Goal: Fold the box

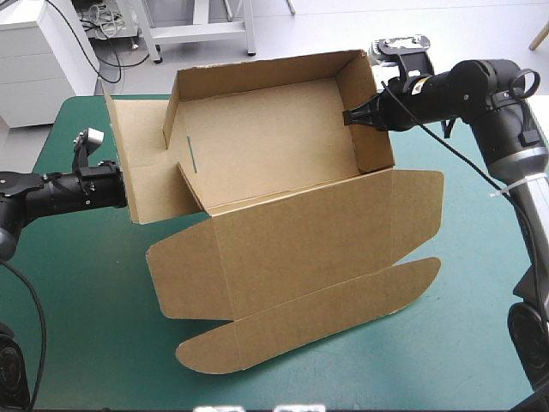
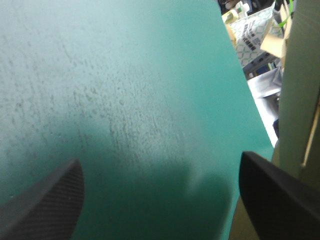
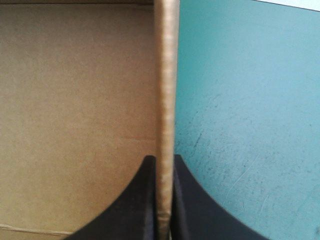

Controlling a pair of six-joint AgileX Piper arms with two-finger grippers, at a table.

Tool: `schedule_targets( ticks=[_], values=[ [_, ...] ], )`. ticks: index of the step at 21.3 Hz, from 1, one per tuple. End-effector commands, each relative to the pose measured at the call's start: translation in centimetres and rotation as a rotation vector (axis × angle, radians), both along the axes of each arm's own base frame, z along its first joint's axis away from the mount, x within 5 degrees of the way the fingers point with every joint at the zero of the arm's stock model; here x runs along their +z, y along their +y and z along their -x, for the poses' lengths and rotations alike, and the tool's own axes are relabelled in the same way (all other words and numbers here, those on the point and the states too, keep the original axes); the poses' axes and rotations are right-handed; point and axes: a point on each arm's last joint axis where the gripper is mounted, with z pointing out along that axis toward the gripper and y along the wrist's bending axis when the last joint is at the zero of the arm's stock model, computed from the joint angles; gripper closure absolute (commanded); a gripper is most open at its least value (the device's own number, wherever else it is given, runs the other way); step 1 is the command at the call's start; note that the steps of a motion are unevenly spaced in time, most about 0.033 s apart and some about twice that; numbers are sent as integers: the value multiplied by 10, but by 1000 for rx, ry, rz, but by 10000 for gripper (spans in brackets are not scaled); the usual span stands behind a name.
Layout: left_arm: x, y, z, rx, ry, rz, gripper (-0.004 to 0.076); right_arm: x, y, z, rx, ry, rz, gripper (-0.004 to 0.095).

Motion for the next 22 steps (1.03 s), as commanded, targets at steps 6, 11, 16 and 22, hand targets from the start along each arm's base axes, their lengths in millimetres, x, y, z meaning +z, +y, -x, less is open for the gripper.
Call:
schedule_targets(
  ticks=[6, 11, 16, 22],
  values=[
    [47, -24, 17, -85, -179, 174, 121, 21, -8, 5, -65, -118, 12, 929],
    [68, -50, 31, -166, -245, 225, 121, 20, -10, 4, -86, -108, 24, 929],
    [83, -75, 36, -258, -287, 263, 121, 18, -10, 4, -83, -98, 28, 929],
    [91, -75, 33, -207, -300, 347, 121, 16, -10, 5, -78, -75, 36, 928]
  ],
)
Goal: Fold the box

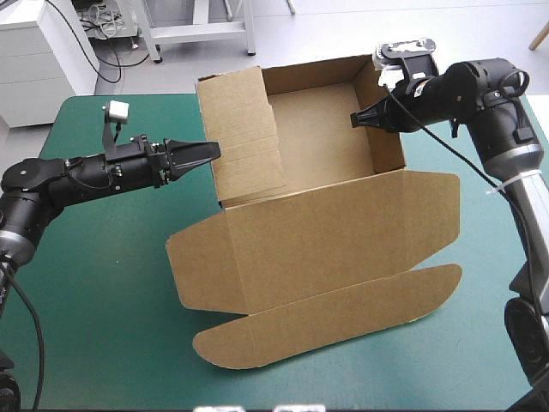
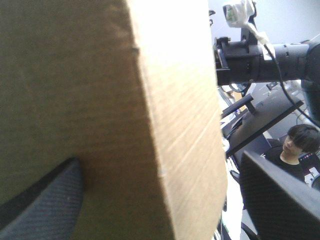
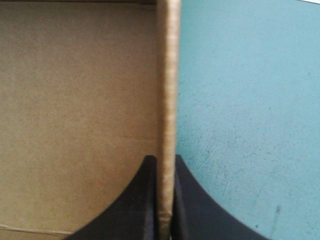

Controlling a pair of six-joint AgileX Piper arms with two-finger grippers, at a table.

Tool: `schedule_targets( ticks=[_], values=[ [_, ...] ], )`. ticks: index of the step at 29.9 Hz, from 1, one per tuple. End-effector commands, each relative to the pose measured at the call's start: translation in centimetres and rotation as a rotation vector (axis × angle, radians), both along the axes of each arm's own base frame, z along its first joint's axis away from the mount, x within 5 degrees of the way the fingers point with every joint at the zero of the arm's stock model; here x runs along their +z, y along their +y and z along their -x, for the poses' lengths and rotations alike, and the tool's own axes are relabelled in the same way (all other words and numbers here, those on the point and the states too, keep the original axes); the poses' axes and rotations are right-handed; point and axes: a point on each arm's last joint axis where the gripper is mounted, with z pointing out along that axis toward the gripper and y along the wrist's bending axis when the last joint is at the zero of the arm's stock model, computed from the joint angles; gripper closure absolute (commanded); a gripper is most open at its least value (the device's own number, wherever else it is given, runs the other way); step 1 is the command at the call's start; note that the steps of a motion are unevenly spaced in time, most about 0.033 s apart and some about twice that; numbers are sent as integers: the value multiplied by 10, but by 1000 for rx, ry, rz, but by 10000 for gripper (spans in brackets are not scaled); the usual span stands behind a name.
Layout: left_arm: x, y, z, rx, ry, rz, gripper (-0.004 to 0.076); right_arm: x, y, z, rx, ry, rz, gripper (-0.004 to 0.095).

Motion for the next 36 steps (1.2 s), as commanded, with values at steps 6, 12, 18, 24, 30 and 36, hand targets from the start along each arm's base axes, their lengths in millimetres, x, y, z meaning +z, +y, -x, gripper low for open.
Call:
schedule_targets(
  ticks=[6, 12, 18, 24, 30, 36],
  values=[
    [28, -5, 12, -18, -68, 64, 121, 27, -1, 14, 1, -105, -51, 923],
    [45, -30, 17, 129, -50, -279, 156, 26, 11, 17, 3, -135, 48, 923],
    [54, -53, 27, 240, -9, -478, 265, 36, 26, 26, 8, -202, 53, 923],
    [48, -57, 22, 388, 87, -501, 264, 43, 40, 40, 41, -240, 64, 923],
    [39, -59, 13, 445, 216, -451, 264, 50, 52, 48, 45, -294, 66, 923],
    [25, -64, -1, 461, 293, -447, 264, 51, 58, 49, 59, -310, 55, 923]
  ],
)
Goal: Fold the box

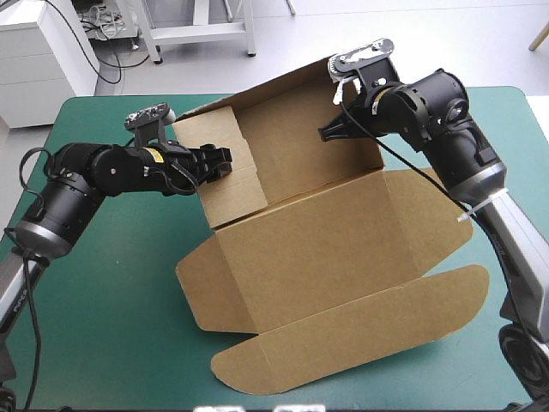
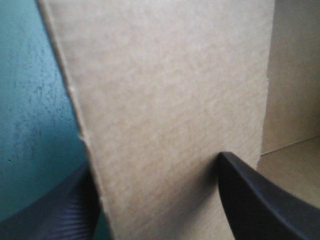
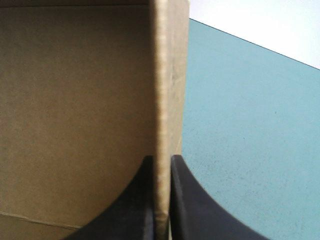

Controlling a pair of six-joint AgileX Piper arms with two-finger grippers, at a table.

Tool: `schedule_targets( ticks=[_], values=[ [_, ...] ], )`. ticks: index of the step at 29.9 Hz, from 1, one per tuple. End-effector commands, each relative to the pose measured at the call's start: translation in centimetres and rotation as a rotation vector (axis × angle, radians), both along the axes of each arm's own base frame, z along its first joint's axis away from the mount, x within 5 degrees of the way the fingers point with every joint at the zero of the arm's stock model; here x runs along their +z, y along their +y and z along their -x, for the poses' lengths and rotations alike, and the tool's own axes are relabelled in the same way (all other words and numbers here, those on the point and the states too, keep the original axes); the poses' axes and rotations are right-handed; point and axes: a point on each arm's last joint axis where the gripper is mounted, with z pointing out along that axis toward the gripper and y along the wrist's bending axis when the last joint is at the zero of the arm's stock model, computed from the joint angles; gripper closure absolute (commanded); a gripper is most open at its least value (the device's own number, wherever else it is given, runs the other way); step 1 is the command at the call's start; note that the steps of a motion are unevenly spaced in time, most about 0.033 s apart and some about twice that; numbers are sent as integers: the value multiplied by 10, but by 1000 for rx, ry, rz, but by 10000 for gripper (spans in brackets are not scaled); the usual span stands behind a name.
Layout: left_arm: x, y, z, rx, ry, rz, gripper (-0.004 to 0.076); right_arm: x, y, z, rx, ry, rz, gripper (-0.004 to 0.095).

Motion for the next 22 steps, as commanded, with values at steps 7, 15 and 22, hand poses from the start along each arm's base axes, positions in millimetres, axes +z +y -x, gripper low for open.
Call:
schedule_targets(
  ticks=[7, 15, 22],
  values=[
    [9, -8, -9, 57, -32, 107, 264, 35, 0, 18, 35, -146, -138, 923],
    [12, -10, -12, 65, -59, 141, 264, 36, -4, 15, -47, -159, -166, 924],
    [13, -27, -7, 7, -140, 83, 587, 35, -3, 15, -51, -152, -179, 924]
  ],
)
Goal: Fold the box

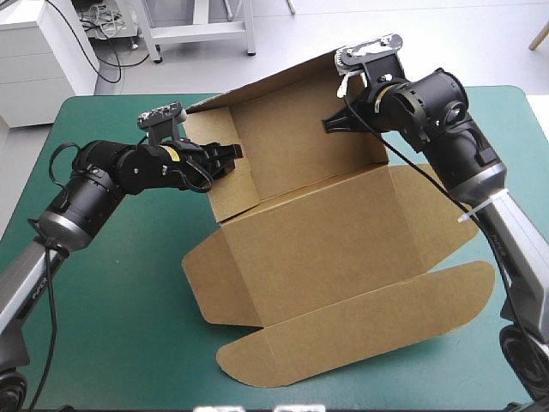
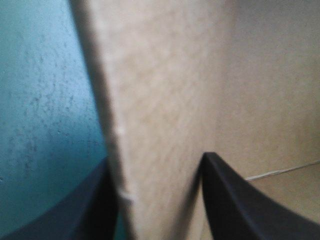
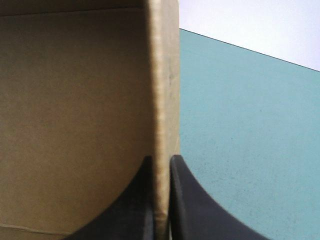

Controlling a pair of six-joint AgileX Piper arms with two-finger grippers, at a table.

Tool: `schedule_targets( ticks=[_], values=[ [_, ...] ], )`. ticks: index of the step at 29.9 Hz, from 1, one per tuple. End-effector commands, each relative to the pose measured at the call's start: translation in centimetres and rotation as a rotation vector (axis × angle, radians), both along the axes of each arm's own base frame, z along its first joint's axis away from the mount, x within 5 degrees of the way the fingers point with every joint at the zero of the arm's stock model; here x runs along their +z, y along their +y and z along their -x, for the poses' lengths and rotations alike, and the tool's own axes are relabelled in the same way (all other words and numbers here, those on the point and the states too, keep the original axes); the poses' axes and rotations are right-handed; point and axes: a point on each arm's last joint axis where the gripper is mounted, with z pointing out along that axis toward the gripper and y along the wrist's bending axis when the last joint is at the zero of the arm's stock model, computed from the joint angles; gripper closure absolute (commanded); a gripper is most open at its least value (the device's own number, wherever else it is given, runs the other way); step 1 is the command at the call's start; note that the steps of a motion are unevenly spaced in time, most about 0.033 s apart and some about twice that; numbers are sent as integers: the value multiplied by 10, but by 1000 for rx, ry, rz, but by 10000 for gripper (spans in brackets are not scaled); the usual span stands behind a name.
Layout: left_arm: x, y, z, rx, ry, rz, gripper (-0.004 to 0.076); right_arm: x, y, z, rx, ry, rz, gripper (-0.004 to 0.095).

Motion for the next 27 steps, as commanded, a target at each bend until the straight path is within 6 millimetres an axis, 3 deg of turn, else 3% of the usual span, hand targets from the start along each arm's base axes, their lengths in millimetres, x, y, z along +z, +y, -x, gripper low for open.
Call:
schedule_targets(
  ticks=[1, 2, 7, 13, 16, 21, 27],
  values=[
    [27, -12, 8, -26, -136, 81, 680, 33, 0, 16, 29, -130, -154, 924],
    [27, -13, 9, -32, -144, 70, 725, 33, -1, 17, 28, -126, -152, 924],
    [24, -10, 9, -43, -157, -38, 732, 29, -2, 18, 14, -89, -134, 924],
    [38, -8, 6, -101, -142, -180, 732, 16, -17, 11, -62, 37, -143, 924],
    [39, -14, -8, -133, -90, -248, 732, 1, -22, 1, -49, 146, -168, 924],
    [20, -30, -40, -170, 42, -323, 731, -31, -16, -18, 1, 276, -214, 924],
    [-9, -48, -66, -227, 170, -344, 731, -93, -15, -24, -16, 463, -124, 924]
  ],
)
